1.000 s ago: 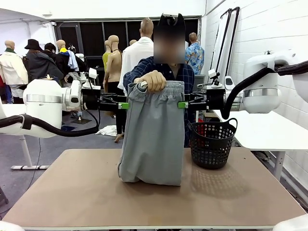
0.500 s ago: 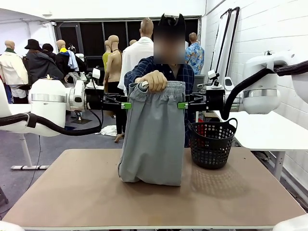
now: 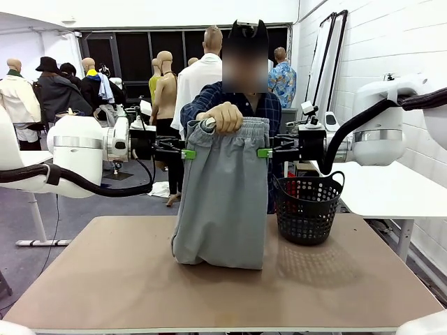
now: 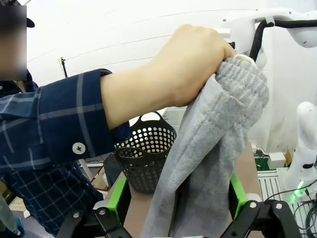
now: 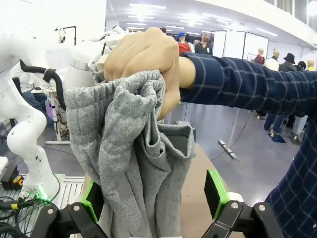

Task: Fold the training pants.
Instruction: Release the ends of the Training pants and then grab the overlapped ends.

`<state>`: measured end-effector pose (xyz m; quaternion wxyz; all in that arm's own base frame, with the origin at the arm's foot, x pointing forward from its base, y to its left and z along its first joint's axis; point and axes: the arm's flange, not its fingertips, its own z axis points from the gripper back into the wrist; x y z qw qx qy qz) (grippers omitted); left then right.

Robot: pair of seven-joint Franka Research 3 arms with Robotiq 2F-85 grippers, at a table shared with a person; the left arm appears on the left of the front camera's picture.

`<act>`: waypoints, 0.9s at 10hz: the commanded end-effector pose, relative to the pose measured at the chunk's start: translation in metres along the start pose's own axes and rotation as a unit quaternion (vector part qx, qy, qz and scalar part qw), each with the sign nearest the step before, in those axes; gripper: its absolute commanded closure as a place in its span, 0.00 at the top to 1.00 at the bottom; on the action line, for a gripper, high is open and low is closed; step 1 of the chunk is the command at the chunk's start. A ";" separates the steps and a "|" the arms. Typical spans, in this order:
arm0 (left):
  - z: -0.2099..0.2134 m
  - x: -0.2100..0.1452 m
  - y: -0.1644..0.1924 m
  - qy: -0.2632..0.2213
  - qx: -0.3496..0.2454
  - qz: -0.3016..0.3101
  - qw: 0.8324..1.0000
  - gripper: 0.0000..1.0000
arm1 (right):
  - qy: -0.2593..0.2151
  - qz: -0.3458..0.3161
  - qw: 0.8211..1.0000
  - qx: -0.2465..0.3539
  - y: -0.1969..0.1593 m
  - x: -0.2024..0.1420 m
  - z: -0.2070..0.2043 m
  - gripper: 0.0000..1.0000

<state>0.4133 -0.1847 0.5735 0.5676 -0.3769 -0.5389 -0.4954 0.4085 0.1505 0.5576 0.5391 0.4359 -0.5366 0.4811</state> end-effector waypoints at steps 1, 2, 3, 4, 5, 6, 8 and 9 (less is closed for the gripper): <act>-0.010 -0.002 0.001 -0.021 0.011 -0.009 1.000 1.00 | -0.021 -0.017 1.000 0.010 0.001 -0.001 0.002 1.00; -0.012 -0.002 0.002 -0.025 0.008 -0.010 1.000 1.00 | -0.025 -0.023 0.999 0.016 0.001 -0.001 0.003 1.00; -0.014 0.000 0.002 -0.027 -0.003 -0.009 1.000 1.00 | -0.023 -0.029 0.999 0.023 0.001 -0.001 0.003 1.00; -0.015 0.001 0.001 -0.026 -0.007 -0.010 1.000 1.00 | -0.020 -0.034 0.999 0.031 0.002 -0.001 0.003 1.00; -0.015 0.001 0.000 -0.027 -0.012 -0.011 0.999 1.00 | -0.017 -0.039 0.998 0.037 0.002 -0.001 0.002 1.00; -0.015 0.002 -0.001 -0.028 -0.020 -0.013 0.999 1.00 | -0.016 -0.044 0.998 0.045 0.002 -0.001 0.002 1.00; -0.017 0.002 -0.004 -0.028 -0.042 -0.016 0.999 1.00 | -0.013 -0.049 0.997 0.053 0.004 -0.001 0.002 1.00; -0.018 0.003 -0.006 -0.025 -0.053 -0.019 0.998 1.00 | -0.012 -0.048 0.997 0.055 0.005 0.000 0.001 1.00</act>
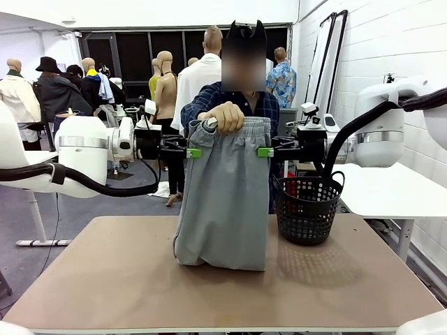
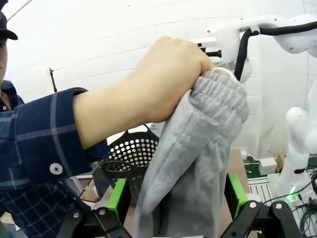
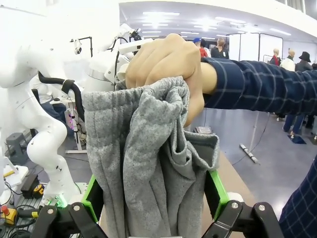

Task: Fold the training pants.
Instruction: Release the ends of the Training pants and then grab the overlapped ends.

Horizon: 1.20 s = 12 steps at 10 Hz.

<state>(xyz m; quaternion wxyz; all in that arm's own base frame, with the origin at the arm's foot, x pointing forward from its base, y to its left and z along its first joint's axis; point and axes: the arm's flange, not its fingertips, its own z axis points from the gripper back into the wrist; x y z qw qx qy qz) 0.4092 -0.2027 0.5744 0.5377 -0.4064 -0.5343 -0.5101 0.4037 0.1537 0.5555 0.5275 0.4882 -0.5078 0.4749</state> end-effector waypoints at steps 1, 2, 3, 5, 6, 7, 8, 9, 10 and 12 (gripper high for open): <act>-0.004 -0.001 0.000 0.001 -0.027 -0.016 1.000 1.00 | 0.009 -0.012 1.000 0.017 0.003 0.002 0.002 1.00; -0.004 0.000 -0.002 0.002 -0.031 -0.018 0.999 1.00 | 0.011 -0.011 1.000 0.017 0.005 0.003 0.000 1.00; -0.004 0.001 -0.003 0.002 -0.035 -0.018 0.999 1.00 | 0.015 -0.014 1.000 0.023 0.007 0.003 -0.004 1.00; -0.005 0.001 -0.005 0.003 -0.040 -0.013 0.999 1.00 | 0.019 -0.013 0.999 0.030 0.012 0.003 -0.008 1.00; -0.006 0.001 -0.006 0.004 -0.044 -0.009 0.999 1.00 | 0.019 -0.013 0.999 0.037 0.015 0.003 -0.009 1.00; -0.008 0.001 -0.006 0.007 -0.049 -0.004 0.999 1.00 | 0.017 -0.015 0.999 0.044 0.018 0.003 -0.009 1.00; -0.010 0.002 -0.008 0.010 -0.056 0.000 0.998 1.00 | 0.015 -0.014 0.999 0.044 0.020 0.004 -0.008 1.00; -0.012 0.002 -0.009 0.014 -0.058 0.002 0.998 1.00 | 0.014 -0.007 0.999 0.037 0.022 0.005 -0.008 1.00; -0.013 0.002 -0.009 0.014 -0.061 0.002 0.998 1.00 | 0.010 0.000 0.999 0.035 0.023 0.004 -0.011 1.00; -0.019 0.004 -0.008 0.012 -0.065 -0.004 0.998 1.00 | -0.003 0.017 1.000 0.019 0.022 0.002 -0.018 1.00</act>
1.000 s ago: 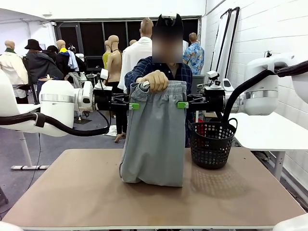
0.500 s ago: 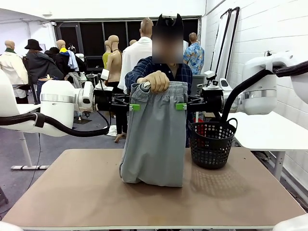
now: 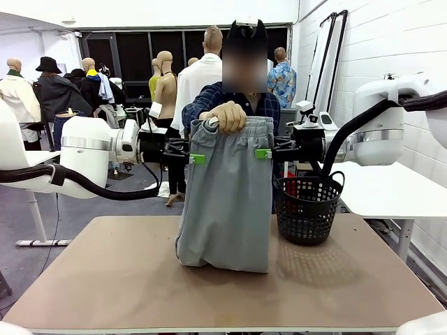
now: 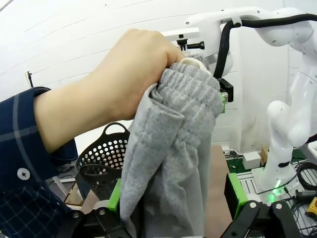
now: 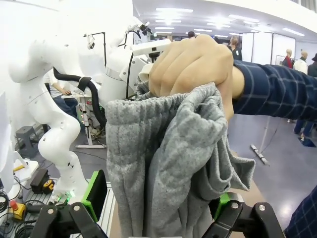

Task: Fold the training pants.
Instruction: Release the ends of the Training pants and then grab the overlapped ends.

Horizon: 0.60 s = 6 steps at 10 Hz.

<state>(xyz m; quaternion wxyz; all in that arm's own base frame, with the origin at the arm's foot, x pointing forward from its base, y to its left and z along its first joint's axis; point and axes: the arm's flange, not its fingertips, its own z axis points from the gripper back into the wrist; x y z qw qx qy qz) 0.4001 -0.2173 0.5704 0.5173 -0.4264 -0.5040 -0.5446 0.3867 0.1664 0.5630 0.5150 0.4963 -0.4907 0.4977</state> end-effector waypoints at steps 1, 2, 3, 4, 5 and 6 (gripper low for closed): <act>-0.007 0.007 0.006 0.003 -0.015 -0.002 1.000 1.00 | -0.015 0.018 1.000 -0.016 0.001 -0.006 -0.010 1.00; -0.010 0.009 0.009 -0.001 -0.019 -0.003 1.000 1.00 | -0.016 0.018 1.000 -0.017 -0.001 -0.007 -0.012 1.00; -0.015 0.011 0.010 -0.008 -0.027 0.003 1.000 1.00 | -0.015 0.017 1.000 -0.016 -0.002 -0.008 -0.015 1.00; -0.017 0.012 0.011 -0.012 -0.033 0.009 0.999 1.00 | -0.012 0.014 1.000 -0.014 -0.002 -0.009 -0.018 1.00; -0.020 0.012 0.011 -0.009 -0.031 0.020 0.999 1.00 | -0.003 0.013 1.000 -0.012 -0.001 -0.008 -0.023 1.00; -0.024 0.010 0.013 -0.005 -0.030 0.034 0.999 1.00 | -0.001 0.012 1.000 -0.015 -0.003 -0.007 -0.026 1.00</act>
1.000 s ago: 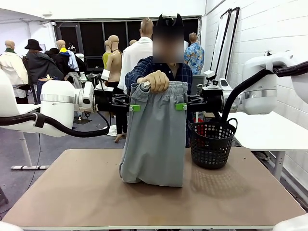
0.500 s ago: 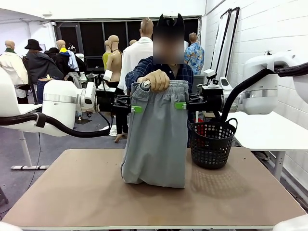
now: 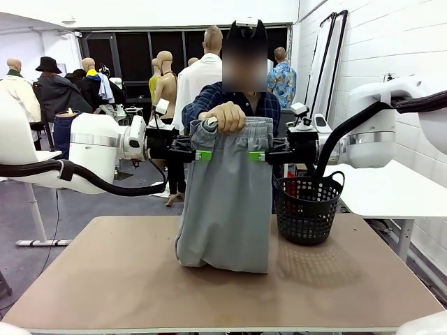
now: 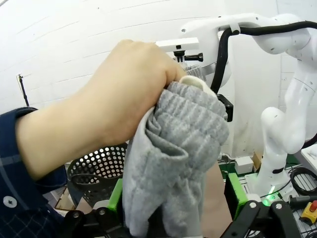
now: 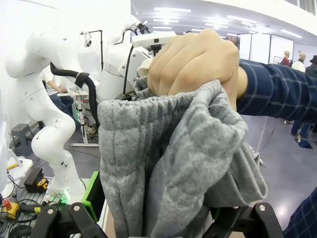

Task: Fold the training pants.
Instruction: Release the ends of the Training pants and then grab the overlapped ends.

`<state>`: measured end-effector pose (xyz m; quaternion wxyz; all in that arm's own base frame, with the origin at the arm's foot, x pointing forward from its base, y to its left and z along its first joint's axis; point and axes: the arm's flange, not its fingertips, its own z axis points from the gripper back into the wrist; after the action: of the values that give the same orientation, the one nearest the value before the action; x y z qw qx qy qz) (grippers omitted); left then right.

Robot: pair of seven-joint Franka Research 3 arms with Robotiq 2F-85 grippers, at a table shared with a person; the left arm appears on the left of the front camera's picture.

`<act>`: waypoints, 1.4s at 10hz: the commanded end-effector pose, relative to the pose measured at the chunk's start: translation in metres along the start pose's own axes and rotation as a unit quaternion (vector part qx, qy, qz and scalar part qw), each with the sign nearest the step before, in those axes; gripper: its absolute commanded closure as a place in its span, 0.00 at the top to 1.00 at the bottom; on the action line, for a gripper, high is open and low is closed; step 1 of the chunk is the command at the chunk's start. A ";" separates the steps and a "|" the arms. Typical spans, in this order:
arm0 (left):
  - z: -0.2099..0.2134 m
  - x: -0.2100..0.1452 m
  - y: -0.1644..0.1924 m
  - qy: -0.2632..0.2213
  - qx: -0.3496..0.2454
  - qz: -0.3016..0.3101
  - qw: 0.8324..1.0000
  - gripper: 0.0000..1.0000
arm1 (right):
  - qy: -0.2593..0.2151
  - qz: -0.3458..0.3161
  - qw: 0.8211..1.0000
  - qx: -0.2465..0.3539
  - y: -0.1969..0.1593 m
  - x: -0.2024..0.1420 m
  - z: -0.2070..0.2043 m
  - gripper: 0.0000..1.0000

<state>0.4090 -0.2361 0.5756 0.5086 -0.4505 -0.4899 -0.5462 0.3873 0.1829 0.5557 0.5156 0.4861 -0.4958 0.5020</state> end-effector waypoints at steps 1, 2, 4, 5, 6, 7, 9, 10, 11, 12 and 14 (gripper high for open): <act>-0.011 0.001 0.007 0.007 -0.005 0.033 0.999 1.00 | -0.004 0.004 1.000 -0.010 -0.004 0.001 -0.013 1.00; -0.014 -0.001 0.009 0.009 -0.003 0.043 0.999 1.00 | -0.006 0.005 1.000 -0.012 -0.007 0.002 -0.016 1.00; -0.021 -0.004 0.014 0.005 0.009 0.060 0.998 1.00 | -0.007 0.006 0.999 -0.035 -0.015 0.004 -0.020 1.00; -0.023 -0.004 0.015 0.002 0.011 0.064 0.998 1.00 | -0.007 0.004 0.999 -0.039 -0.018 0.004 -0.022 1.00; -0.024 -0.004 0.016 -0.003 0.010 0.065 0.998 1.00 | -0.003 0.006 0.999 -0.047 -0.021 0.004 -0.023 1.00; -0.024 -0.001 0.018 -0.018 0.011 0.062 0.998 1.00 | 0.007 0.006 0.999 -0.051 -0.026 0.004 -0.023 1.00; -0.022 0.010 0.018 -0.041 0.005 0.063 0.997 1.00 | 0.009 0.004 0.999 -0.051 -0.032 0.003 -0.021 1.00; -0.021 0.012 0.019 -0.042 0.011 0.066 0.997 1.00 | 0.004 0.006 0.999 -0.051 -0.036 0.004 -0.020 1.00; -0.022 0.010 0.020 -0.037 0.012 0.075 0.996 1.00 | -0.001 0.003 0.999 -0.052 -0.037 0.006 -0.019 1.00; -0.022 0.005 0.022 -0.030 0.018 0.081 0.996 1.00 | -0.003 0.002 0.999 -0.050 -0.036 0.008 -0.018 1.00; -0.023 -0.003 0.026 -0.005 0.028 0.075 0.997 0.65 | -0.009 0.003 0.999 -0.050 -0.037 0.012 -0.015 0.90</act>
<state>0.4321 -0.2542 0.5728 0.5439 -0.4837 -0.4795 -0.4902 0.4213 0.1927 0.5631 0.5427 0.4547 -0.5145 0.4838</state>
